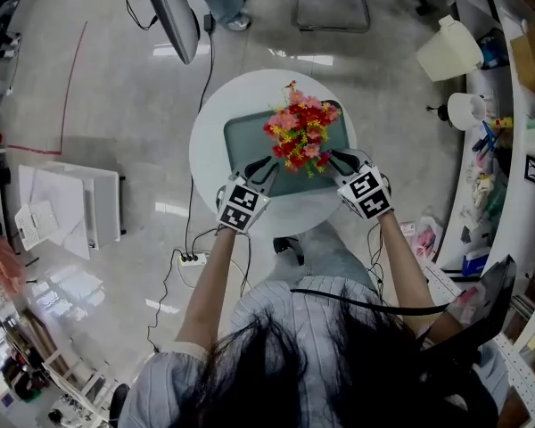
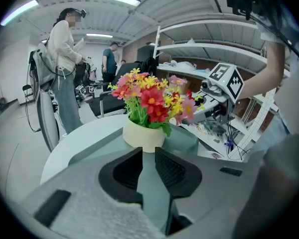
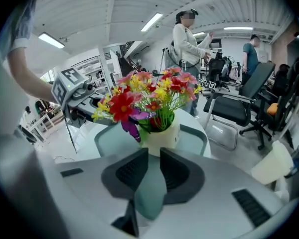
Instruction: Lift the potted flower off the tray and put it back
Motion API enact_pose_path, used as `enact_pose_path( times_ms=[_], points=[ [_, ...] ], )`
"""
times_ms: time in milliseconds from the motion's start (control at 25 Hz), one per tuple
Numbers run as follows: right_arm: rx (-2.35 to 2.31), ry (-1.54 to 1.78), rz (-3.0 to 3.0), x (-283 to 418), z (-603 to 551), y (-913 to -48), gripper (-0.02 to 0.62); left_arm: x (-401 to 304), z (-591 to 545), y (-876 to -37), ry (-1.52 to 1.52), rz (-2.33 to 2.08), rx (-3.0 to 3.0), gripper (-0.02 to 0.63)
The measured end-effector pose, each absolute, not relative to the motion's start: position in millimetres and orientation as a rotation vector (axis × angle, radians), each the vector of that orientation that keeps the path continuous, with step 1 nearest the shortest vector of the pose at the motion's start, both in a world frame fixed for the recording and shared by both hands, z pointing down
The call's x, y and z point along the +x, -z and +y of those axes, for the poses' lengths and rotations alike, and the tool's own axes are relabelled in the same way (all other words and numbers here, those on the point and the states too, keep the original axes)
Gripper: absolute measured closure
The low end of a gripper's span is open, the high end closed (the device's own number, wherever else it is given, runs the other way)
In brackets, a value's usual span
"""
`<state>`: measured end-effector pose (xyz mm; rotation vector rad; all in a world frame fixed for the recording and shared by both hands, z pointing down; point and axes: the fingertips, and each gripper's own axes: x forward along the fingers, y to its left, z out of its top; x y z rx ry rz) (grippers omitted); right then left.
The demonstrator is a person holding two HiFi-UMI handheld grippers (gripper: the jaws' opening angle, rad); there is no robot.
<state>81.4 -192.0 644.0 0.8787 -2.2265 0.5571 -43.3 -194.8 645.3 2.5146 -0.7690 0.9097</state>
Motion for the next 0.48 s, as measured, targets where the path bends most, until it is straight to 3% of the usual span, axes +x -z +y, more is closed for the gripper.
enact_pose_path(
  times_ms=[200, 320, 480],
  points=[
    [0.835, -0.510, -2.250, 78, -205, -651, 0.534, -49, -216, -664, -0.954, -0.708, 2.539, 0.534],
    [0.806, -0.503, -2.269, 74, -209, -656, 0.503, -47, -225, -665, -0.936, -0.640, 2.578, 0.479],
    [0.769, -0.521, -2.276, 74, -209, -665, 0.457, -43, -239, -669, -0.983, -0.571, 2.627, 0.471]
  ],
)
